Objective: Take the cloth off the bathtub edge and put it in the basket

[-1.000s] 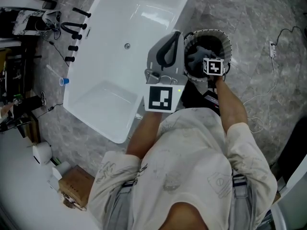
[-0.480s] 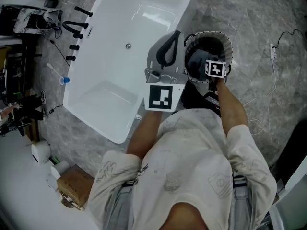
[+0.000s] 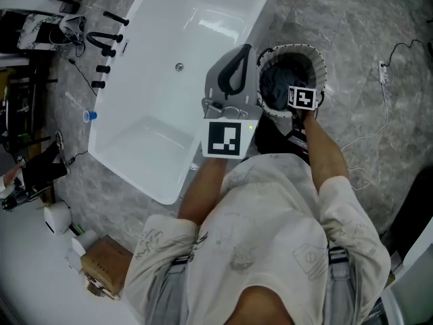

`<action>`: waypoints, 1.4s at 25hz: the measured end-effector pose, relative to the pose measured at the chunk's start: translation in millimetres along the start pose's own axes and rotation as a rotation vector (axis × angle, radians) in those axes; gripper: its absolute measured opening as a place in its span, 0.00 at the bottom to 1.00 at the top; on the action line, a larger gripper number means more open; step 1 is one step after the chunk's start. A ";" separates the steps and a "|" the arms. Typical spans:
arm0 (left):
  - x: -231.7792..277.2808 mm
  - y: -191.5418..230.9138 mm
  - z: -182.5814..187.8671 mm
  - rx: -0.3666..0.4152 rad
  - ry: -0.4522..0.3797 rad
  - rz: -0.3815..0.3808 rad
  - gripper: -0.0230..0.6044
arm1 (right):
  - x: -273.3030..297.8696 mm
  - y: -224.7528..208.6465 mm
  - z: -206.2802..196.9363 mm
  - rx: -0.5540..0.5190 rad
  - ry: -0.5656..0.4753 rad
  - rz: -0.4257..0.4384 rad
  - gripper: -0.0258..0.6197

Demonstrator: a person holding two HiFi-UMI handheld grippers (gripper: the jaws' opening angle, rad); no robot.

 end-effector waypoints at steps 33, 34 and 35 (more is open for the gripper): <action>-79.4 70.5 23.8 0.023 -0.040 0.297 0.03 | -245.9 156.5 166.6 -0.418 -0.836 0.345 0.37; -87.7 74.4 25.3 0.029 -0.042 0.321 0.03 | -253.9 168.2 168.8 -0.440 -0.859 0.367 0.37; -96.6 78.2 26.4 0.035 -0.044 0.348 0.03 | -260.7 179.9 170.3 -0.457 -0.887 0.392 0.37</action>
Point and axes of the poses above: the fingertips, and each gripper's own axes: x forward along the fingers, y to its left, z out of its top, the point moved 7 cm from there along -x, backward along the fingers, and after that the axes turned 1 degree about z, right-handed, at the moved point
